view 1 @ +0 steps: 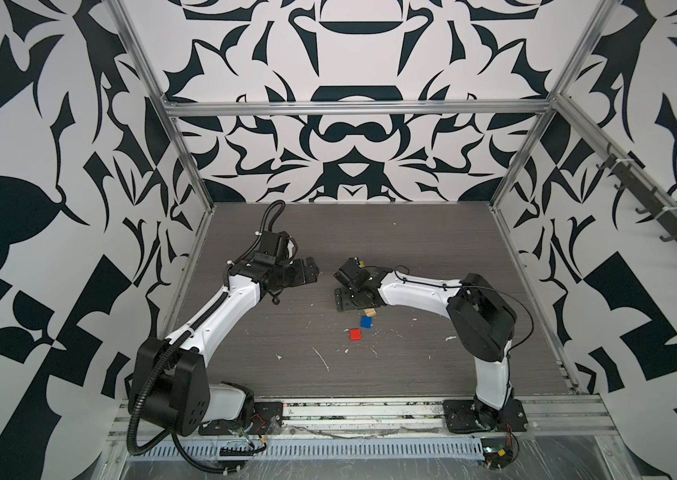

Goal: Build the wood block tower
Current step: 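Release the yellow arch with the left gripper while the right grasps the green block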

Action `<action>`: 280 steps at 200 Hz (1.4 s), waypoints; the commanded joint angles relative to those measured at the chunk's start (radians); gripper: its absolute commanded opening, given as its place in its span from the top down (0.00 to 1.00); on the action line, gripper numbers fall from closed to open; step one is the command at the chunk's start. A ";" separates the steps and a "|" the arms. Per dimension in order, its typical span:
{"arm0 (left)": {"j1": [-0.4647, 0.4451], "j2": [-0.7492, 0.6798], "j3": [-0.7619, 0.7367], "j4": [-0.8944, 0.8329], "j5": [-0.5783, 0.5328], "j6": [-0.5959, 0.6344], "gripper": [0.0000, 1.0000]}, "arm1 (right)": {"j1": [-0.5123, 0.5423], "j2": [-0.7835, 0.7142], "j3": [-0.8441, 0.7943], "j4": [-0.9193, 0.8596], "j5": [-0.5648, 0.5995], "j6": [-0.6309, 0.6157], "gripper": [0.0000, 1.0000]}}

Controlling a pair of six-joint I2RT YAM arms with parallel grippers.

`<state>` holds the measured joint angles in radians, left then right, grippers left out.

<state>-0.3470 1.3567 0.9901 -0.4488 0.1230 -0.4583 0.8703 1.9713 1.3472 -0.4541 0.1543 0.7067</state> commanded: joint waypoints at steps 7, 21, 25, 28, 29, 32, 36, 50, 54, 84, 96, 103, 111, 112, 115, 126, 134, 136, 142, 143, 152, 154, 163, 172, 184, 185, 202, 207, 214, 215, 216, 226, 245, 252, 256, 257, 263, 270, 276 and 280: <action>0.007 -0.022 -0.036 0.046 0.038 0.038 0.01 | 0.007 0.001 0.048 -0.054 0.066 0.042 0.15; 0.009 -0.025 -0.050 0.056 0.049 0.042 0.00 | 0.011 0.011 0.057 -0.065 0.076 0.047 0.15; 0.010 -0.027 -0.053 0.060 0.052 0.043 0.00 | 0.012 0.013 0.060 -0.065 0.078 0.049 0.16; 0.012 -0.028 -0.055 0.062 0.054 0.043 0.00 | 0.014 0.014 0.060 -0.067 0.081 0.052 0.16; 0.012 -0.029 -0.055 0.063 0.054 0.043 0.00 | 0.014 0.014 0.061 -0.066 0.081 0.053 0.16; 0.011 -0.030 -0.058 0.066 0.055 0.044 0.00 | 0.015 0.016 0.061 -0.067 0.081 0.054 0.16; 0.012 -0.031 -0.060 0.067 0.058 0.045 0.00 | 0.014 0.019 0.061 -0.067 0.082 0.055 0.17; 0.013 -0.034 -0.064 0.073 0.062 0.046 0.00 | 0.018 0.030 0.067 -0.069 0.085 0.063 0.18; 0.013 -0.034 -0.065 0.074 0.063 0.047 0.01 | 0.018 0.033 0.070 -0.071 0.086 0.066 0.19; 0.014 -0.031 -0.069 0.086 0.083 0.039 0.01 | 0.025 0.054 0.095 -0.101 0.101 0.074 0.23; 0.014 -0.030 -0.074 0.101 0.099 0.027 0.00 | 0.028 0.055 0.097 -0.105 0.110 0.078 0.26; 0.014 -0.027 -0.076 0.112 0.106 0.016 0.01 | 0.029 0.055 0.097 -0.104 0.113 0.078 0.28; 0.014 -0.021 -0.075 0.120 0.113 0.003 0.01 | 0.029 0.055 0.097 -0.106 0.115 0.080 0.30; 0.014 -0.021 -0.075 0.120 0.114 0.002 0.01 | 0.030 0.055 0.097 -0.106 0.115 0.080 0.31; 0.014 -0.020 -0.074 0.123 0.116 -0.001 0.00 | 0.030 0.055 0.097 -0.108 0.117 0.082 0.32; 0.014 -0.011 -0.073 0.132 0.122 -0.004 0.00 | 0.030 0.058 0.099 -0.109 0.116 0.085 0.34; 0.014 -0.007 -0.070 0.132 0.122 -0.002 0.00 | 0.030 0.061 0.102 -0.114 0.115 0.084 0.35; 0.014 -0.005 -0.070 0.131 0.122 -0.001 0.01 | 0.029 0.061 0.103 -0.115 0.116 0.084 0.35; 0.014 -0.003 -0.068 0.130 0.121 0.004 0.01 | 0.029 0.063 0.106 -0.119 0.114 0.085 0.36; 0.014 -0.002 -0.068 0.130 0.121 0.005 0.01 | 0.030 0.063 0.107 -0.120 0.114 0.084 0.36; 0.014 -0.001 -0.062 0.120 0.119 0.014 0.00 | 0.029 0.061 0.109 -0.123 0.115 0.083 0.37; 0.014 -0.001 -0.060 0.117 0.118 0.015 0.00 | 0.029 0.061 0.109 -0.124 0.116 0.084 0.38; 0.014 0.000 -0.053 0.105 0.117 0.022 0.00 | 0.029 0.056 0.109 -0.126 0.117 0.084 0.39; 0.014 0.001 -0.045 0.095 0.116 0.026 0.01 | 0.029 0.047 0.106 -0.124 0.119 0.084 0.40; 0.014 -0.003 -0.035 0.085 0.120 0.031 0.01 | 0.030 0.031 0.103 -0.119 0.119 0.085 0.41; 0.014 -0.003 -0.036 0.085 0.120 0.032 0.01 | 0.029 0.030 0.103 -0.118 0.119 0.085 0.41; 0.015 -0.008 -0.029 0.080 0.115 0.046 0.01 | 0.030 0.005 0.103 -0.113 0.130 0.080 0.43; 0.016 -0.010 -0.029 0.081 0.114 0.047 0.01 | 0.030 0.002 0.108 -0.117 0.134 0.077 0.43; 0.016 -0.011 -0.029 0.081 0.115 0.047 0.00 | 0.029 -0.002 0.119 -0.128 0.136 0.075 0.43; 0.016 -0.010 -0.029 0.081 0.115 0.047 0.00 | 0.030 -0.002 0.121 -0.128 0.136 0.075 0.43; 0.016 -0.011 -0.029 0.081 0.115 0.047 0.00 | 0.030 -0.002 0.121 -0.132 0.137 0.074 0.43; 0.016 -0.014 -0.029 0.078 0.120 0.045 0.00 | 0.030 -0.003 0.140 -0.149 0.143 0.070 0.44; 0.016 -0.020 -0.025 0.068 0.125 0.038 0.00 | 0.030 -0.008 0.172 -0.178 0.151 0.066 0.44; 0.016 -0.023 -0.019 0.057 0.127 0.037 0.01 | 0.030 -0.012 0.182 -0.184 0.152 0.063 0.44; 0.016 -0.026 -0.014 0.049 0.128 0.038 0.01 | 0.030 -0.013 0.188 -0.188 0.151 0.059 0.44; 0.016 -0.026 -0.014 0.047 0.129 0.038 0.00 | 0.030 -0.014 0.190 -0.189 0.151 0.059 0.44; 0.016 -0.030 -0.008 0.041 0.132 0.038 0.00 | 0.029 -0.016 0.201 -0.198 0.152 0.058 0.44; 0.016 -0.034 -0.003 0.036 0.133 0.038 0.00 | 0.030 -0.018 0.214 -0.206 0.153 0.055 0.44; 0.016 -0.037 0.001 0.031 0.135 0.039 0.01 | 0.029 -0.021 0.226 -0.214 0.154 0.050 0.44; 0.016 -0.040 0.004 0.029 0.136 0.040 0.01 | 0.028 -0.022 0.233 -0.218 0.153 0.045 0.44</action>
<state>-0.3374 1.3491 0.9504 -0.3771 0.2359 -0.4286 0.8940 2.0205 1.5120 -0.6174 0.2718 0.7765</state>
